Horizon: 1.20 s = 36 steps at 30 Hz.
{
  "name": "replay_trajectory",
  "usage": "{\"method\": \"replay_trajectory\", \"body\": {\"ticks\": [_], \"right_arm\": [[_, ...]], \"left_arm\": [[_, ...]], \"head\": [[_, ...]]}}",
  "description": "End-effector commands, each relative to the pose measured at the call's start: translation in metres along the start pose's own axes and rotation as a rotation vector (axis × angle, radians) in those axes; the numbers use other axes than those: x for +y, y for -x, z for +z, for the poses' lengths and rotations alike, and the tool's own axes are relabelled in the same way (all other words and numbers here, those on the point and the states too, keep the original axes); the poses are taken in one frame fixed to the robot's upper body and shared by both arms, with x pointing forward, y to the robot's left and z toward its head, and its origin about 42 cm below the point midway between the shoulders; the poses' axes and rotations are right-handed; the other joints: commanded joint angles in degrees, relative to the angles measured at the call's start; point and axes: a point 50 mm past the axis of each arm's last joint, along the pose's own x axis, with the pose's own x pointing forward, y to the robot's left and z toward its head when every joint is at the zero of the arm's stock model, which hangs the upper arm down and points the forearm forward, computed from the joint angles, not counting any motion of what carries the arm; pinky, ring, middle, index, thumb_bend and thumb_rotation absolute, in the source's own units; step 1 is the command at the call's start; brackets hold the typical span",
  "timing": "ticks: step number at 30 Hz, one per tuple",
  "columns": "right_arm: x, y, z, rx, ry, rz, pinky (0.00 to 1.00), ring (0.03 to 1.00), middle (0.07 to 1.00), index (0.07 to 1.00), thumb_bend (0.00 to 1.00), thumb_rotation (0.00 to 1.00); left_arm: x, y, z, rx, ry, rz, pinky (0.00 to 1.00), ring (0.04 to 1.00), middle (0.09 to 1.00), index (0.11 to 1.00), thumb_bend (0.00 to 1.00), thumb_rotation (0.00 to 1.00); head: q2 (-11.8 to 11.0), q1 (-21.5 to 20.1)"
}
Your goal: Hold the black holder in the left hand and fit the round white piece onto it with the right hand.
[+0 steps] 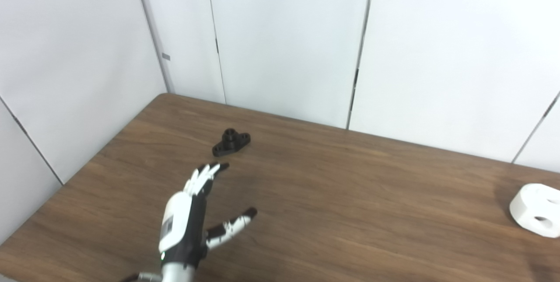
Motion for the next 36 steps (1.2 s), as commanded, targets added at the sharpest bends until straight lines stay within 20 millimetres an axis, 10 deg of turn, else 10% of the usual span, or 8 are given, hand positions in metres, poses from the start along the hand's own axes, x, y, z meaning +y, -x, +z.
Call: {"method": "replay_trajectory", "body": {"ticks": [1,36], "right_arm": [[0.025,0.014,-0.023,0.099,-0.105,-0.023,1.00,0.994,0.988,0.985,0.67,1.00],[0.030,0.015,-0.023,0.101,-0.121,-0.014,1.00,1.000,1.000,0.999,0.69,0.99]], "left_arm": [[0.005,-0.018,0.013,-0.028,0.000,0.066,0.96,1.000,0.957,0.844,0.76,0.31],[0.015,-0.156,-0.028,0.123,-0.252,0.115,0.93,0.959,0.926,0.789,0.81,0.35]], "head": [[0.0,-0.1],[0.0,-0.8]]}}
